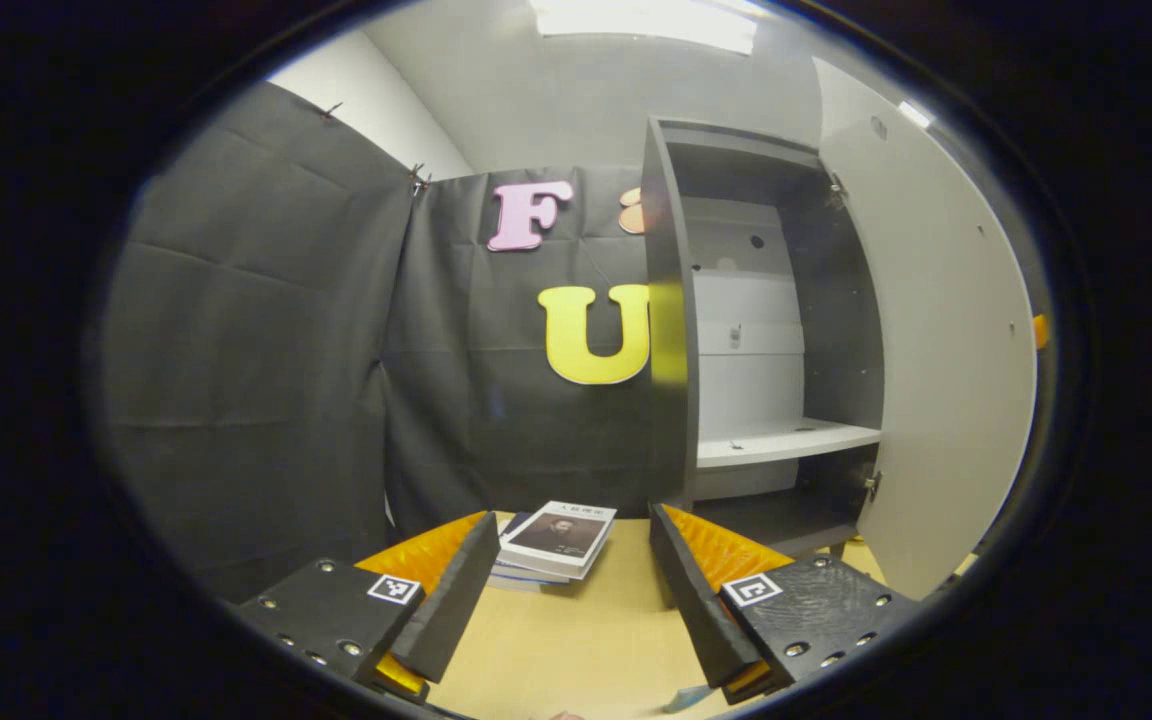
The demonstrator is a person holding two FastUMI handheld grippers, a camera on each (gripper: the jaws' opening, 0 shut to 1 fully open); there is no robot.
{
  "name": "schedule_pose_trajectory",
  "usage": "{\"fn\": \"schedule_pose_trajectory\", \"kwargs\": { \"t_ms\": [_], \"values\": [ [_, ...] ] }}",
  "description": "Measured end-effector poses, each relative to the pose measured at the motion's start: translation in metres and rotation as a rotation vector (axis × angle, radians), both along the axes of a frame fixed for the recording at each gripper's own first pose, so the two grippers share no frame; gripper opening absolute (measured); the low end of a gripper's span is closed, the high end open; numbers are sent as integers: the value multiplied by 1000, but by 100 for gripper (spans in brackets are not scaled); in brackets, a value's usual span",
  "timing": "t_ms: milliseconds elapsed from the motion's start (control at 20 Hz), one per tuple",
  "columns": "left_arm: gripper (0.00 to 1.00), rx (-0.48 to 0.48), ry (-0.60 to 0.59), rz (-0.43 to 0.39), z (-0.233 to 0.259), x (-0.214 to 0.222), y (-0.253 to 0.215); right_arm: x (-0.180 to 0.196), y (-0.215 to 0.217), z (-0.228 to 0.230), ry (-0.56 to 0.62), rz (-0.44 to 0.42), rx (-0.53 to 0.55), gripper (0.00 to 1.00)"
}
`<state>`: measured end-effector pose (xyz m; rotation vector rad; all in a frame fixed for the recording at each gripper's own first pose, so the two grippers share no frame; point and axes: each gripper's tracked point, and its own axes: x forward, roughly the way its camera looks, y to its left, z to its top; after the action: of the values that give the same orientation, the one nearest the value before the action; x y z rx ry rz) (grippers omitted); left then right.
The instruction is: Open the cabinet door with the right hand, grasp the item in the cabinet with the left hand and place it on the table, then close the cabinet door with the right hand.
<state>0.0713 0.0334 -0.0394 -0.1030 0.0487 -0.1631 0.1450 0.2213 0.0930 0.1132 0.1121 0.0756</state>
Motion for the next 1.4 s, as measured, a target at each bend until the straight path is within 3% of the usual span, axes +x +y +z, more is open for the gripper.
{"fn": "schedule_pose_trajectory", "kwargs": {
  "t_ms": [700,950,1200,1350,1400],
  "values": [
    [91,-4,38,52,-22,8,63,58,123,13,-37,149,22,98],
    [91,7,58,63,-25,5,81,73,152,16,-53,177,-22,98],
    [94,11,66,64,-18,11,75,67,151,9,-61,200,-38,99],
    [94,29,55,60,-5,9,55,61,124,8,-66,192,-40,96],
    [91,35,49,56,1,8,47,61,112,8,-62,189,-35,99]
  ]
}}
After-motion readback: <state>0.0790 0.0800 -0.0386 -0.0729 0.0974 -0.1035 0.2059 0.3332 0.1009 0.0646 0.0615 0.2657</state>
